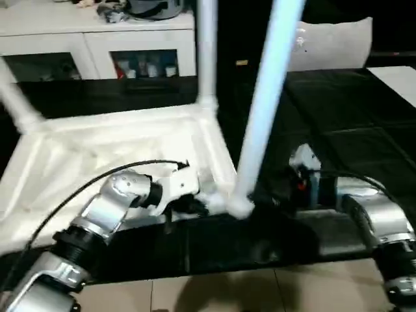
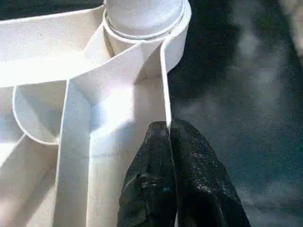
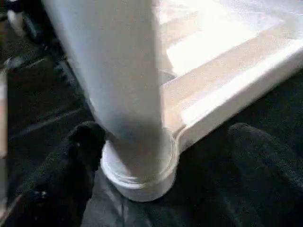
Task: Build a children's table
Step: Rotate leg to tighten
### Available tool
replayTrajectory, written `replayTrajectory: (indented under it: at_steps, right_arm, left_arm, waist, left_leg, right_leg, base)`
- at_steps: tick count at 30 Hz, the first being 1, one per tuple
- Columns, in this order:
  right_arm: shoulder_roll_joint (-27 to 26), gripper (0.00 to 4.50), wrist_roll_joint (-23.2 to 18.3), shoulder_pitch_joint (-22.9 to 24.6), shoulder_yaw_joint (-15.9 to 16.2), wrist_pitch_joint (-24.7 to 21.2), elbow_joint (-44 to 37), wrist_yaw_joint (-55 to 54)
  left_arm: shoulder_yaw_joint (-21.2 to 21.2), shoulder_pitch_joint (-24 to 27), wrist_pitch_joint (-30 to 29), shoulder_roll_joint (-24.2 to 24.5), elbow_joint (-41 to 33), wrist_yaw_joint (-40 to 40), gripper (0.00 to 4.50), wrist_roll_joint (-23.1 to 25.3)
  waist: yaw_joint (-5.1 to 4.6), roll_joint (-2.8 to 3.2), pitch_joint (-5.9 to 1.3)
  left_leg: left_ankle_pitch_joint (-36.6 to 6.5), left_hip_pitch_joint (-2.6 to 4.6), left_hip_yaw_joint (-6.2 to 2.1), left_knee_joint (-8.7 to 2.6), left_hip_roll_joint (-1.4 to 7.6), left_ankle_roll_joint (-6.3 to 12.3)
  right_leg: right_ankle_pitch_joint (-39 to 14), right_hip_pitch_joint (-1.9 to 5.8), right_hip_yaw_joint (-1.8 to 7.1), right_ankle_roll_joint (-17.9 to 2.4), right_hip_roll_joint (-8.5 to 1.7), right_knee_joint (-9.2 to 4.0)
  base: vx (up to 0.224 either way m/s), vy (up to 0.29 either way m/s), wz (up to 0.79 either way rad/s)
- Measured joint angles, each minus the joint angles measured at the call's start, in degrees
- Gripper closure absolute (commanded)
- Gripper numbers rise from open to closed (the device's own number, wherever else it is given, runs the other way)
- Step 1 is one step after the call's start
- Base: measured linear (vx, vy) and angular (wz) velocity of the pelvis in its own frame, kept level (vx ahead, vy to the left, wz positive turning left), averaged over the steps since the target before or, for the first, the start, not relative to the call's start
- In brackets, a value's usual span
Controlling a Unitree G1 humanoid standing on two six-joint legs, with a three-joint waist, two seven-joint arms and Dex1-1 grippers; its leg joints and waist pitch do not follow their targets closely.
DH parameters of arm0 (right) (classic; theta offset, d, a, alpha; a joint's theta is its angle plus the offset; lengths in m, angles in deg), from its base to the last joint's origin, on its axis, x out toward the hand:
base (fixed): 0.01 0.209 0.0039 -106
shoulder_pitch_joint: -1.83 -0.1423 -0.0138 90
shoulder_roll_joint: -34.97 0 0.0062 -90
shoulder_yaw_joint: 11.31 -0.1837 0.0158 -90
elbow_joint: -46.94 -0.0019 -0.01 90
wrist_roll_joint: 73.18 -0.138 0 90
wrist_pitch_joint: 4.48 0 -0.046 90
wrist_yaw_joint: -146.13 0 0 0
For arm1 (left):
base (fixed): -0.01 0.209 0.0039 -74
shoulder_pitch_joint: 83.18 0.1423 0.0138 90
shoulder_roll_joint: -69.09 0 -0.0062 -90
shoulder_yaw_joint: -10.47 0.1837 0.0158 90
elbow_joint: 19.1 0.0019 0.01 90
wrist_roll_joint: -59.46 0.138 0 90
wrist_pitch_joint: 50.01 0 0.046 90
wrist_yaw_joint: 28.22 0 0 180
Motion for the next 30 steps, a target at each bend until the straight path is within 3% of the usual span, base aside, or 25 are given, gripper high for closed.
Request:
replayTrajectory:
  at_steps: [6, 7, 13, 25, 30]
  right_arm:
    - [0.81, 0.23, -0.57, -0.06, 1.85, 0.00, 0.00, 6.74]
    - [0.94, 0.58, -0.61, -0.06, 2.31, 0.00, 0.00, 7.76]
    - [0.73, 1.03, -1.71, -0.13, 4.76, -0.08, 0.01, 11.38]
    - [-0.86, 2.00, -2.55, -0.51, 4.89, -0.42, 1.39, 13.84]
    - [-1.16, 2.35, -2.83, 0.02, 4.72, -1.54, 0.35, 12.40]
  left_arm:
    - [1.50, -1.09, 3.20, 1.17, 1.17, 3.92, 4.50, 0.04]
    - [1.65, -1.19, 3.54, 1.18, 1.32, 4.39, 4.50, 0.04]
    - [2.50, -1.64, 3.80, 1.23, 1.36, 7.14, 4.50, -0.36]
    - [3.04, -1.81, 4.85, 1.00, 1.45, 8.26, 4.50, -0.69]
    - [1.90, -1.30, 2.35, 0.50, 1.06, 8.08, 4.50, -1.79]
  waist:
    - [0.85, -0.05, -0.02]
    - [0.96, -0.06, -0.02]
    - [1.33, -0.07, -0.02]
    - [1.74, -0.08, -0.03]
    - [1.60, -0.08, -0.03]
  left_leg:
    - [0.00, 0.04, 0.15, 0.06, 0.00, 0.00]
    - [0.01, 0.04, 0.16, 0.07, 0.00, 0.00]
    - [0.00, 0.03, 0.16, 0.06, 0.00, 0.00]
    - [0.01, 0.03, 0.16, 0.08, 0.00, 0.00]
    - [0.01, 0.06, 0.17, 0.07, 0.00, -0.01]
  right_leg:
    - [0.01, 0.00, 0.07, -0.01, 0.00, 0.06]
    - [0.01, 0.01, 0.08, -0.01, 0.00, 0.06]
    - [0.01, 0.01, 0.09, -0.01, 0.00, 0.06]
    - [0.01, 0.01, 0.11, -0.01, 0.00, 0.08]
    - [0.01, 0.01, 0.13, -0.01, 0.01, 0.09]
  base:
    - [0.000, 0.000, 0.00]
    - [0.000, 0.000, 0.00]
    - [0.000, 0.000, 0.00]
    - [0.000, 0.000, 0.00]
    - [0.000, 0.000, 0.00]
